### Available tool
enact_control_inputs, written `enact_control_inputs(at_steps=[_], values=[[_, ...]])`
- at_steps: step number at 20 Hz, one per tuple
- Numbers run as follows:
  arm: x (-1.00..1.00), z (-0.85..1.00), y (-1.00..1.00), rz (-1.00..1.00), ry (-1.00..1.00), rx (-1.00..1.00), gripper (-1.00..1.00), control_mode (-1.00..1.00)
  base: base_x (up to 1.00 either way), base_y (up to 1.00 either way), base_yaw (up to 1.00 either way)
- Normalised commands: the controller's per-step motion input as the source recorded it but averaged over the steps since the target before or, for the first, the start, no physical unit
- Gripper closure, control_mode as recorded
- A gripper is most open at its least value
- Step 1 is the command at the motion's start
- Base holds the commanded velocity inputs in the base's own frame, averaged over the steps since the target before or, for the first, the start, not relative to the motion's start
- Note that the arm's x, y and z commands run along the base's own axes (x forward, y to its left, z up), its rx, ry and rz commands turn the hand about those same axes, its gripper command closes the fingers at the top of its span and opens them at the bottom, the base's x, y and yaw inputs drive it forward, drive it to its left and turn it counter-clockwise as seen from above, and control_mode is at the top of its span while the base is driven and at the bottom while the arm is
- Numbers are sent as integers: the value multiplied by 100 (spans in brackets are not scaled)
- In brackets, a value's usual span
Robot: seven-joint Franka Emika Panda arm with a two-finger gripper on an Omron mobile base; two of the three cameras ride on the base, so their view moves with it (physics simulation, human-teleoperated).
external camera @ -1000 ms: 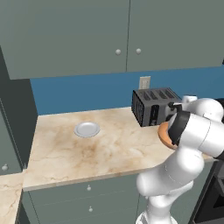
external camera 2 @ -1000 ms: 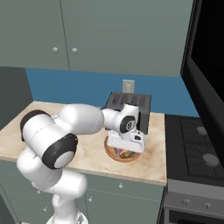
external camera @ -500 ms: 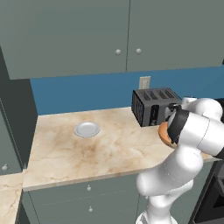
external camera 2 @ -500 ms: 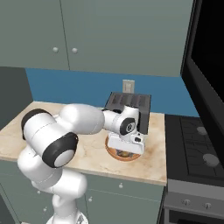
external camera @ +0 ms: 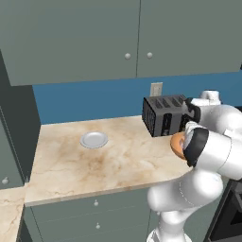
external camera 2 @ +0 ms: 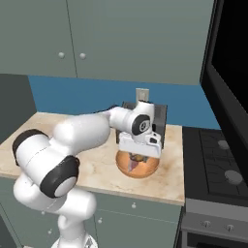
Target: Remove the banana from the bowl and place it on the small plate. Then place the bowl with only the steak in the microwave, close the door, and press the start button to microwave the steak.
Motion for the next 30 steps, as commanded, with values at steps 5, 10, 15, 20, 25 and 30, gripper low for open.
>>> enact_control_inputs(at_steps=[5,10,15,20,25,30], values=[[0,87,30,0,-3,-1,100,-100,0,0,0],[0,50,88,2,-1,-4,100,-100,0,0,0],[-3,15,100,4,0,-9,100,-100,0,0,0],[-2,2,100,2,2,-9,100,-100,0,0,0],[0,0,100,0,3,-8,100,-100,0,0,0],[19,-3,100,0,4,-7,100,-100,0,0,0]])
